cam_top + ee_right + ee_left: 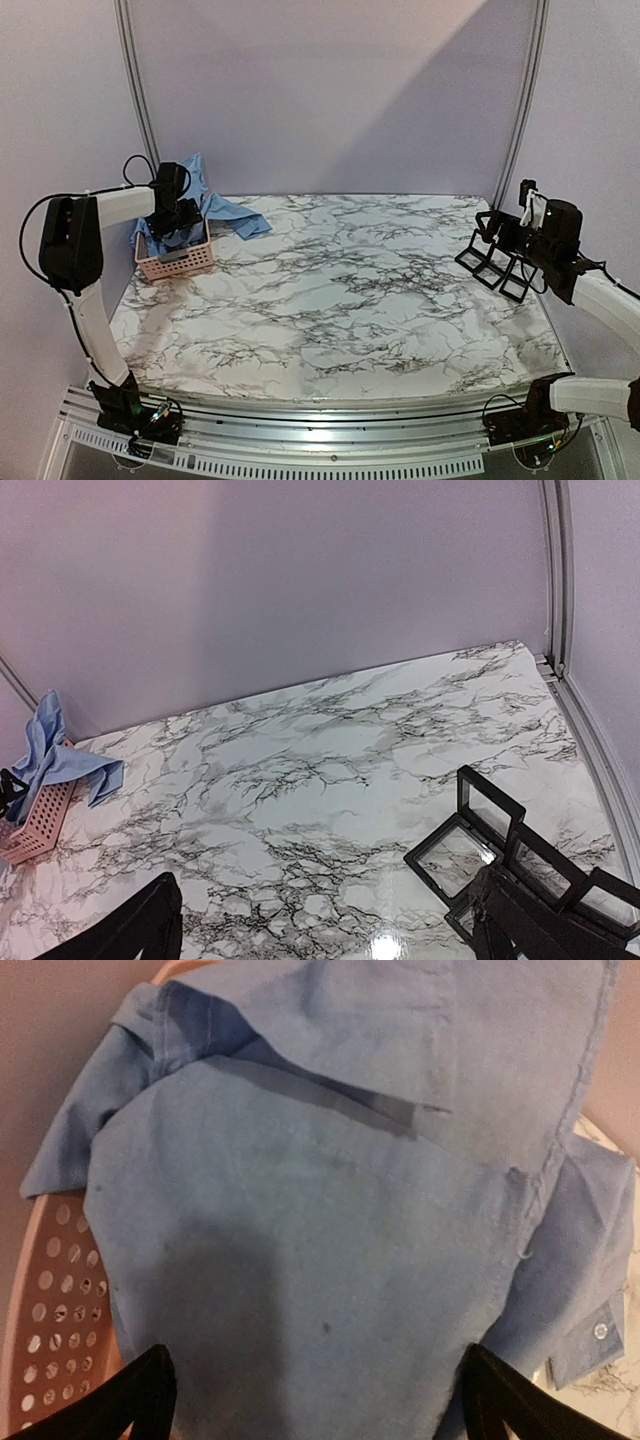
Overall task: Remove the brooch from the garment
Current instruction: Pick up the crumpled clothing from the bin.
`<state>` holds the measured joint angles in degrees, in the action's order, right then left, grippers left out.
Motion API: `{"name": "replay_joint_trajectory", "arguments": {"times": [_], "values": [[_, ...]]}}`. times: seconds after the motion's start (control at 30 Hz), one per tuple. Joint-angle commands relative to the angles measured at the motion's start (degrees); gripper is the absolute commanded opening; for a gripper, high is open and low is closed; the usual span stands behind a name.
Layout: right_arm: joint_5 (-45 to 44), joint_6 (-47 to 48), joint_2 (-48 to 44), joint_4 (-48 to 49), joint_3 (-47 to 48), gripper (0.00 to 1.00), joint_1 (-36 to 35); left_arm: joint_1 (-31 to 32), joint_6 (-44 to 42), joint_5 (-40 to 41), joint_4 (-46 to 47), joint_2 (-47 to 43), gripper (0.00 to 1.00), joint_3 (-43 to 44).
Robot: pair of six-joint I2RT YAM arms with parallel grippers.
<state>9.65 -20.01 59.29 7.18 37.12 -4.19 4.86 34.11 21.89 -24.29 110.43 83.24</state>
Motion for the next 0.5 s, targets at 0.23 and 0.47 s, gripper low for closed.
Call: {"name": "replay_joint_trajectory", "arguments": {"times": [0.23, 0.47], "values": [[-1.3, 1.1, 0.1, -1.1, 1.0, 0.99, -0.4, -4.3, -1.4, -1.4, -1.2, 11.3, 1.0, 5.9], [-1.5, 0.6, 0.7, -0.8, 1.1, 0.99, -0.5, -4.8, -2.2, -2.6, -3.7, 17.5, 1.0, 9.8]]}}
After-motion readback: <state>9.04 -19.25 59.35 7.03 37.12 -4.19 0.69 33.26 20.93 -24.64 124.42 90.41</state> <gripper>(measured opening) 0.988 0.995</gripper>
